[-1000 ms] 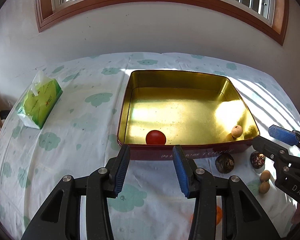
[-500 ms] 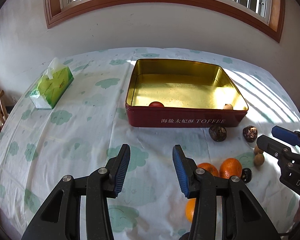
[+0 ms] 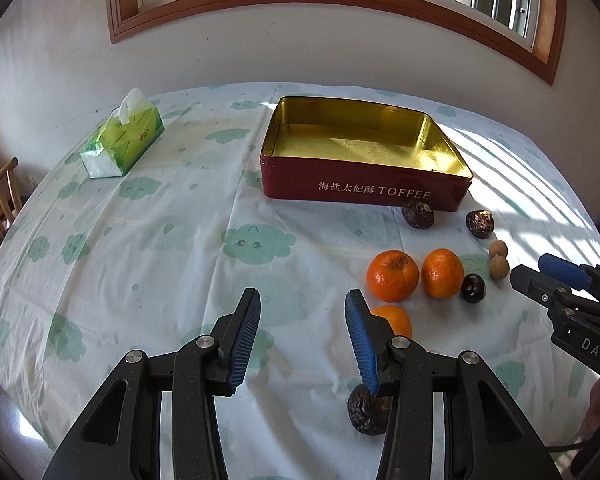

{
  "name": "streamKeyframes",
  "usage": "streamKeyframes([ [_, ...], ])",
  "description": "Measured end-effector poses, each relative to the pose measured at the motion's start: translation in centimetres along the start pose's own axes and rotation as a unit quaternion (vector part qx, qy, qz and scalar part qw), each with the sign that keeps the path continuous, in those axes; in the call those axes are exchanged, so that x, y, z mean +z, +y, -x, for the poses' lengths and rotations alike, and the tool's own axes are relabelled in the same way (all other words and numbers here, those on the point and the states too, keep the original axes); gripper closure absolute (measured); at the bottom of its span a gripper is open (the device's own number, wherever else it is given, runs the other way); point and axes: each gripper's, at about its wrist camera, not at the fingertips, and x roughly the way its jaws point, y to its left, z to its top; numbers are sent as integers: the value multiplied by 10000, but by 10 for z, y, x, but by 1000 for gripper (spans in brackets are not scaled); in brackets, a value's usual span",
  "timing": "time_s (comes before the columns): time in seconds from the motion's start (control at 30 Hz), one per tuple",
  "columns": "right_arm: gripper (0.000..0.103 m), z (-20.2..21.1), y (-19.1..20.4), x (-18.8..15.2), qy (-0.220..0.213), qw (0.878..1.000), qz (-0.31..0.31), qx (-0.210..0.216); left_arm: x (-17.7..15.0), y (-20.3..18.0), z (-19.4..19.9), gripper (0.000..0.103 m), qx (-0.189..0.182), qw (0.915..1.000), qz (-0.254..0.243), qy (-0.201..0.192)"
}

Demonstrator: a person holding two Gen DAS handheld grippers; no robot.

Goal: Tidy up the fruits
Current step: 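Withdraw both tools from the tin back toward the remaining fruits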

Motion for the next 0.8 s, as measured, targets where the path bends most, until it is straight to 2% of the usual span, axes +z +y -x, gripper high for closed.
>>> streamKeyframes([
  [0.37, 56, 24, -4, -39, -71, 9999, -87, -34, -41, -20, 30, 57, -201, 9997, -153, -75],
  [0.8, 56, 44, -6, -68, -177, 9996, -173, -97, -72, -33, 36, 57, -226, 9994, -280, 14],
])
